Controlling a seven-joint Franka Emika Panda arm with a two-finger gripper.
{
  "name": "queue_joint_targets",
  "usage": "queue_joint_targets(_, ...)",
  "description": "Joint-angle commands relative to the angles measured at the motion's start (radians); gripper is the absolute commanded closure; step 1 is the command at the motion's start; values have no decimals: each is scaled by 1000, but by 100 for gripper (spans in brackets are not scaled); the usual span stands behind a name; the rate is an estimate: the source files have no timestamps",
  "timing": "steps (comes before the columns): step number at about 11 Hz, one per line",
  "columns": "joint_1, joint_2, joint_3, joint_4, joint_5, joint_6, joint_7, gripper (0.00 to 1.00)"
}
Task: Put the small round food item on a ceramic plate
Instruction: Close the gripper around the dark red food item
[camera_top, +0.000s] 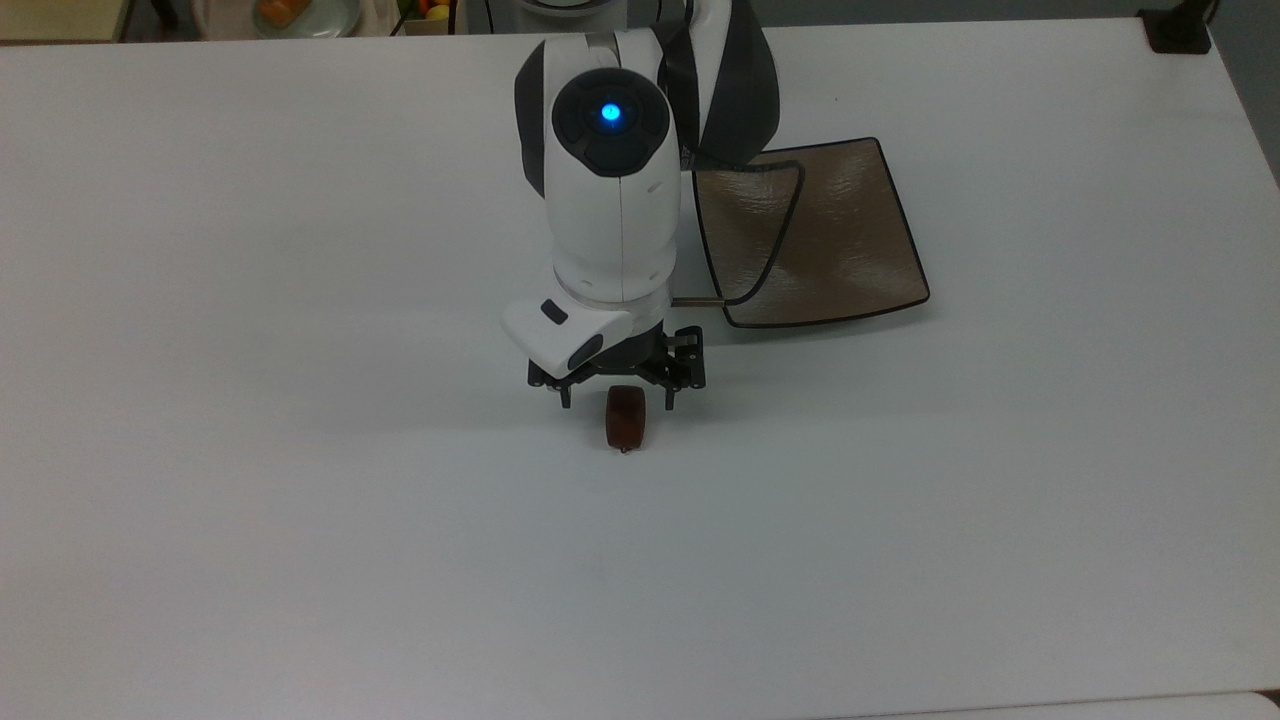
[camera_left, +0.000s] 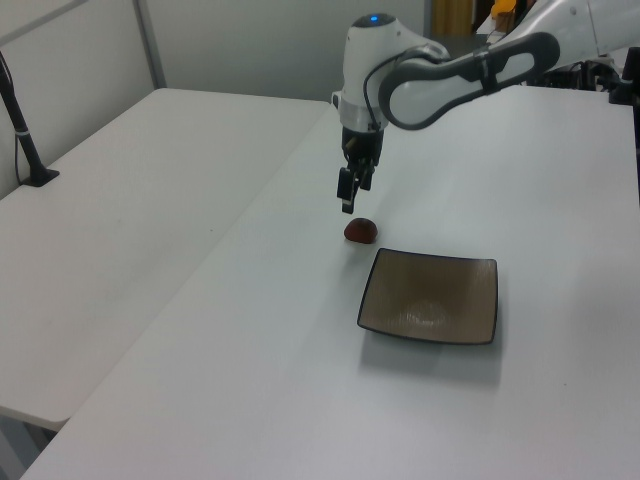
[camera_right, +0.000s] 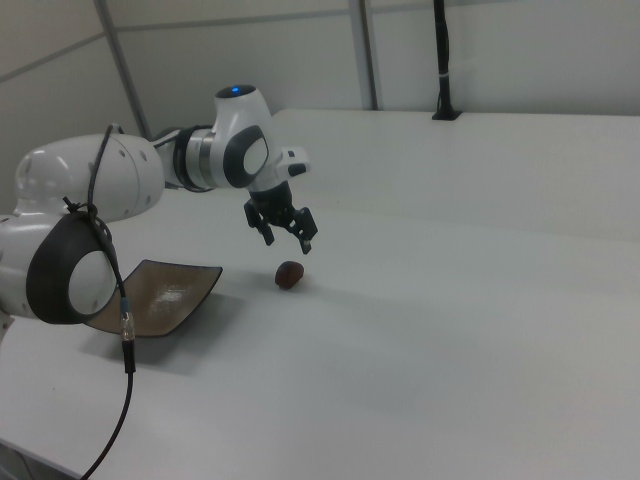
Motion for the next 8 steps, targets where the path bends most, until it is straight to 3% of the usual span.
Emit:
queue_joint_targets(1, 16, -3, 3, -81, -45, 114, 28, 0)
queue_joint_targets(8, 19, 17, 4, -112, -68, 120, 41, 2)
